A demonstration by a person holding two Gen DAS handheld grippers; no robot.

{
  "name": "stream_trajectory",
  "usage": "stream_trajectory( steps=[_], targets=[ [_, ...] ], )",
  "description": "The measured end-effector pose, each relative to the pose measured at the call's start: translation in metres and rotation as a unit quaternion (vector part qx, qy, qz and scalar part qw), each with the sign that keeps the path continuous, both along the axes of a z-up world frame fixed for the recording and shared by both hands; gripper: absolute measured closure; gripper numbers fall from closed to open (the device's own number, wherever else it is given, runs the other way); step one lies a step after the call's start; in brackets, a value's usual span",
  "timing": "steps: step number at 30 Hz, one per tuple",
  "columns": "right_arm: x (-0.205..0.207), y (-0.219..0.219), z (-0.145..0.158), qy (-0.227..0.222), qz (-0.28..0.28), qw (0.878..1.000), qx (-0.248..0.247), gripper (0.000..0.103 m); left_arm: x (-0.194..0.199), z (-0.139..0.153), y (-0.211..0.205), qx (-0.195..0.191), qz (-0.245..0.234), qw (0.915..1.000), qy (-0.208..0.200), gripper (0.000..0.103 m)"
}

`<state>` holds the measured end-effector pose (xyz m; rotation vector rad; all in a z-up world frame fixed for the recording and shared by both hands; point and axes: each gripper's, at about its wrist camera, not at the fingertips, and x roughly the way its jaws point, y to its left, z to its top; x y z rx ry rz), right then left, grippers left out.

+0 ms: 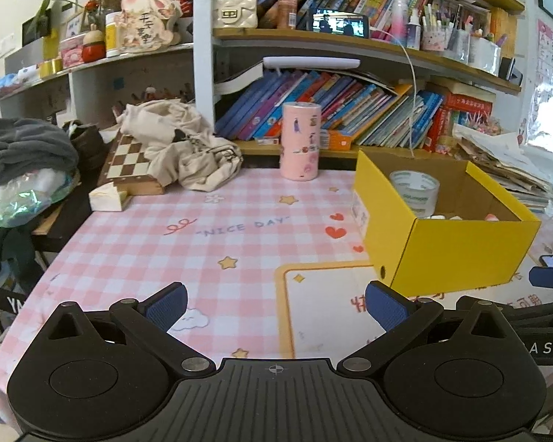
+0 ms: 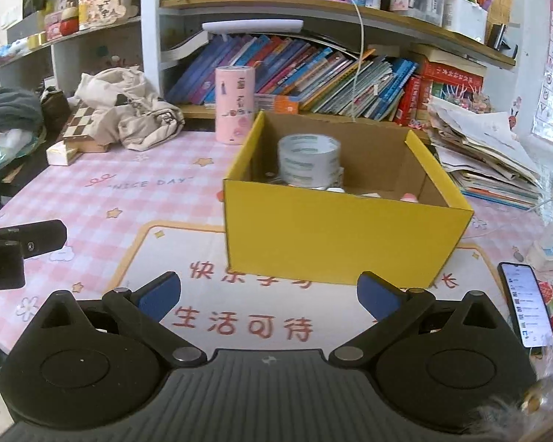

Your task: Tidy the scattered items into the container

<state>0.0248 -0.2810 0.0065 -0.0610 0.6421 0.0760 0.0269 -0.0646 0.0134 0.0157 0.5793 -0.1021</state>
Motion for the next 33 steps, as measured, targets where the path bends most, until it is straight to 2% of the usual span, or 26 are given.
stream_trajectory(
  steps=[18,33],
  targets=[
    [-0.001,0.023,-0.005,0.013,0.009,1.000,-0.006,0.000,-0.003,-0.006,0.022,-0.007,0.003,0.9997,0.021,0.000],
    [-0.001,0.025,-0.007,0.022,0.010,1.000,-0.016,0.000,-0.004,-0.007,0.023,-0.018,-0.003,0.9995,0.027,0.000]
  ],
)
